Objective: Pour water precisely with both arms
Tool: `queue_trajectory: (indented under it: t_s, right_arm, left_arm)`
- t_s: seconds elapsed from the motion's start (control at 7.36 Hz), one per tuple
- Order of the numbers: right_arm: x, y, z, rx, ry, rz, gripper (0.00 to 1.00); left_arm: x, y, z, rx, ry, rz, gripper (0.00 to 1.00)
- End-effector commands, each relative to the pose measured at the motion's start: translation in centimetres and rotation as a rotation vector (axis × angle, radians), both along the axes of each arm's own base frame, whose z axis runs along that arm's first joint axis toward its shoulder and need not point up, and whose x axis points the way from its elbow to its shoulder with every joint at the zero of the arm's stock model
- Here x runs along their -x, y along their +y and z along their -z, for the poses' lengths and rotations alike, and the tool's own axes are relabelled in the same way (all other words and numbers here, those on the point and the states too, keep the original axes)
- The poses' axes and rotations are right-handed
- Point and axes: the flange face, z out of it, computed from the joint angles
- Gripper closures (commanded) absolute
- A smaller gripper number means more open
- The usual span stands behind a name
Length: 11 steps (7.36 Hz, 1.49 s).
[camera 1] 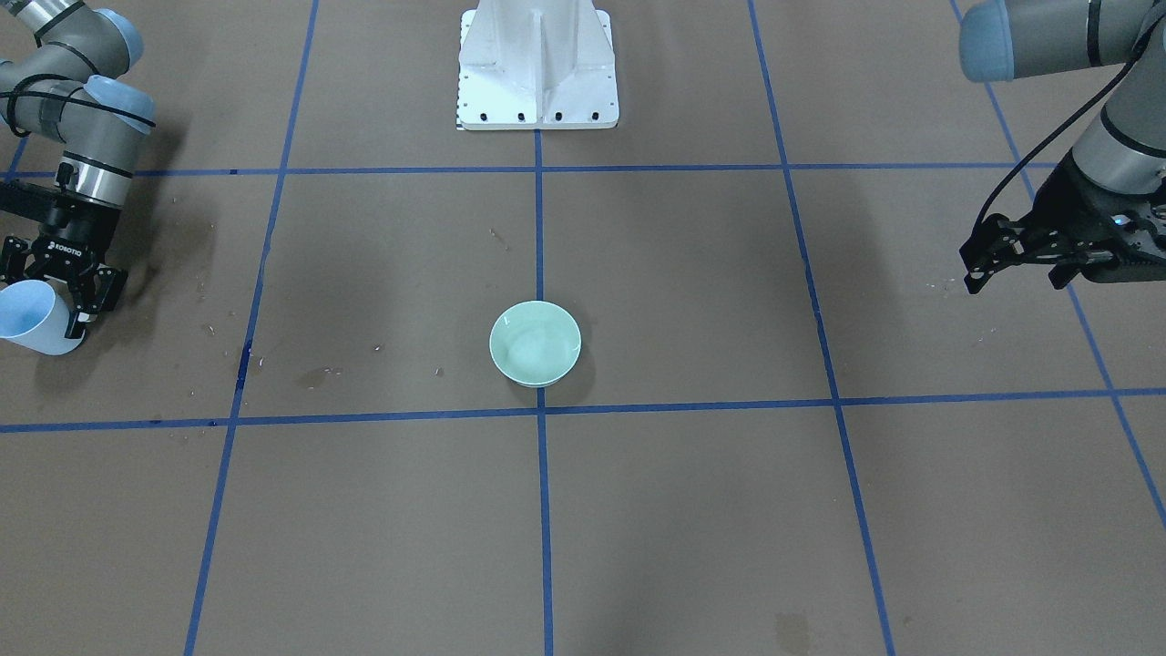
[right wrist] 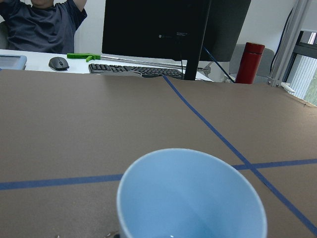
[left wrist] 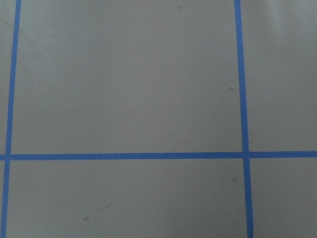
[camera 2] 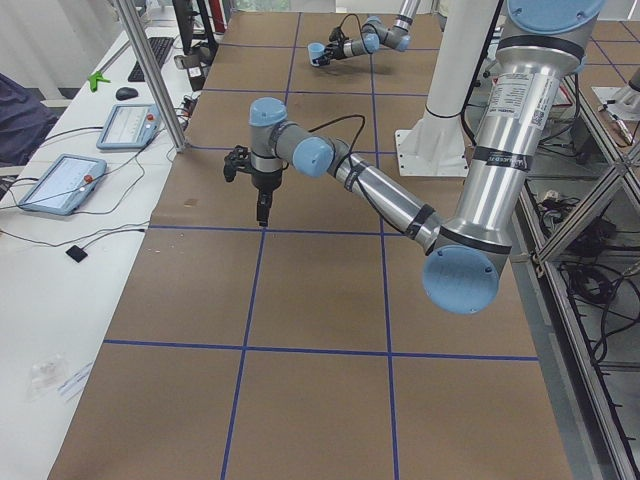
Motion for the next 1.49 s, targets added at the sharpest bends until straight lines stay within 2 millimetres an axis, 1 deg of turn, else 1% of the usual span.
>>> queue_trajectory:
  t_s: [0.0, 0.14, 0.27, 0.81, 1.22, 1.36]
  right_arm:
    - [-0.2, 0.1, -0.2, -0.002, 0.000, 0.003, 0.34]
    - [-0.2, 0.1, -0.1, -0.005, 0.000, 0.001, 0.19]
    - [-0.2, 0.1, 0.0, -0.007, -0.002, 0.001, 0.01]
    - [-0.1, 0.1, 0.7, -0.021, -0.042, 0.003, 0.01]
    - [-1.3, 1.1, -0.2, -0.015, -0.019, 0.017, 0.01]
    - [-2.2, 1.6, 0.1, -0.014, -0.018, 0.021, 0.01]
  left_arm:
    - [0.0, 0.0, 0.0, 0.002, 0.000, 0.001, 0.00]
    - [0.0, 0.0, -0.1, 0.002, -0.001, 0.000, 0.00]
    - [0.0, 0.0, -0.1, 0.003, -0.001, 0.001, 0.00]
    - [0.0, 0.0, -0.1, 0.003, -0.001, 0.001, 0.00]
    - [0.0, 0.0, 0.0, 0.002, 0.000, 0.001, 0.00]
    - [0.0, 0.0, 0.1, 0.000, 0.000, 0.001, 0.00]
